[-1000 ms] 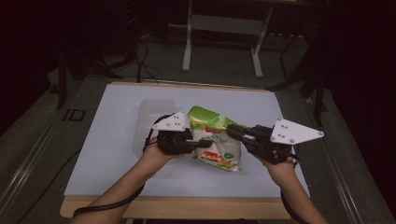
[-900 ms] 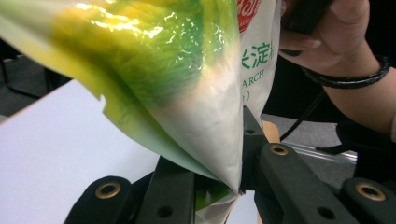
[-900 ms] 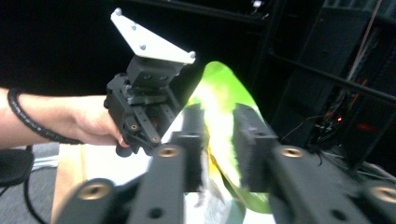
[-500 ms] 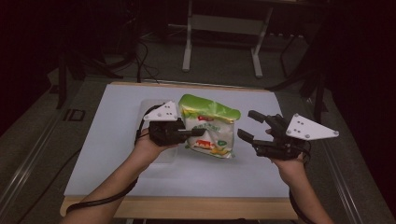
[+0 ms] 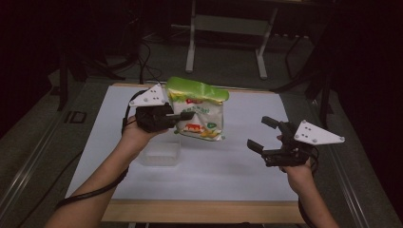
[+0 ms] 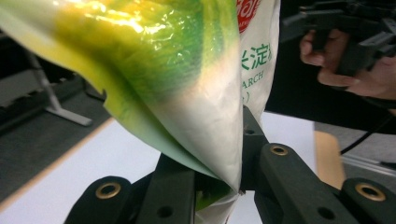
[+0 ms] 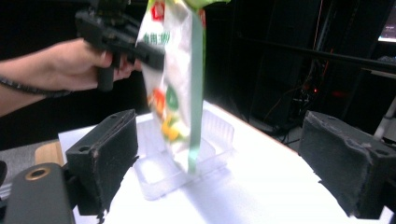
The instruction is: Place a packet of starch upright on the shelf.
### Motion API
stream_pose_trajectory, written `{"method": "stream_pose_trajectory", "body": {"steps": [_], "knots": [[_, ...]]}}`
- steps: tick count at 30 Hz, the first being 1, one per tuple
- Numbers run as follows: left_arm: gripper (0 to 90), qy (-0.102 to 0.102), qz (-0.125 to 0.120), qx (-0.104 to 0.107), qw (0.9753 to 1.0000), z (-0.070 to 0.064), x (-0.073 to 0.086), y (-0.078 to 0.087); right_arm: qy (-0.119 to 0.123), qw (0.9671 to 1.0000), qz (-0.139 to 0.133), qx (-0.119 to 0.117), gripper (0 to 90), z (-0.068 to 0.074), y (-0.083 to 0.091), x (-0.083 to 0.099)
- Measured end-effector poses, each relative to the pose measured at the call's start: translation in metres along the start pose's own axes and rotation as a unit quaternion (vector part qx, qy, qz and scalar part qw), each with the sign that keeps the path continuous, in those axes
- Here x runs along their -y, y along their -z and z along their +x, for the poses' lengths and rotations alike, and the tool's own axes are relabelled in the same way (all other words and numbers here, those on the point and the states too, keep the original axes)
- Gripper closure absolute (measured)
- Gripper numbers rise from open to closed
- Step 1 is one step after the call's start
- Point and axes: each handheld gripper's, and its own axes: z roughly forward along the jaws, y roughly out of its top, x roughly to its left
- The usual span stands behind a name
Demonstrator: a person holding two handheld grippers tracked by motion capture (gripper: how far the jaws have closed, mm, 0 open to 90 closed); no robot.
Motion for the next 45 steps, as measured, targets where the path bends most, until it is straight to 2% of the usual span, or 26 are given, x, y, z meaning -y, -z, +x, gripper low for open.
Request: {"method": "stream_pose_trajectory", "body": {"steps": [2,6,12,17,20,23,26,30,35,41,45], "knots": [[81.1,0.005,0.003,-0.011,0.9999,0.007,-0.002,0.004,0.007,0.9999,0.006,0.010,11.9,0.001,0.000,0.004],[81.1,0.005,0.011,-0.041,0.9991,0.021,-0.003,0.013,-0.005,0.9998,0.011,0.017,13.0,-0.003,0.001,0.009],[81.1,0.007,0.007,-0.067,0.9977,0.045,0.003,0.025,-0.009,0.9991,0.011,0.041,13.8,-0.010,0.003,0.018],[81.1,0.010,0.004,-0.070,0.9975,0.066,0.015,0.031,-0.003,0.9995,0.019,0.024,13.3,-0.020,0.002,0.026],[81.1,0.011,0.012,-0.070,0.9974,0.076,0.025,0.032,-0.006,0.9993,0.020,0.030,13.2,-0.024,0.003,0.030],[81.1,0.023,0.020,-0.074,0.9968,0.084,0.036,0.031,0.006,0.9983,0.026,0.052,13.2,-0.026,0.002,0.032],[81.1,0.032,0.031,-0.086,0.9953,0.089,0.048,0.031,0.004,0.9983,0.027,0.051,13.2,-0.026,0.001,0.036],[81.1,0.045,0.031,-0.096,0.9939,0.095,0.063,0.031,0.001,0.9981,0.037,0.050,13.2,-0.026,0.000,0.042],[81.1,0.057,0.036,-0.117,0.9909,0.100,0.075,0.031,0.002,0.9979,0.041,0.051,13.2,-0.026,0.000,0.047],[81.0,0.067,0.028,-0.116,0.9906,0.101,0.093,0.027,-0.005,0.9979,0.044,0.046,13.2,-0.027,0.000,0.052],[81.0,0.065,0.038,-0.114,0.9906,0.103,0.102,0.023,-0.007,0.9979,0.046,0.045,13.2,-0.026,0.000,0.054]]}}
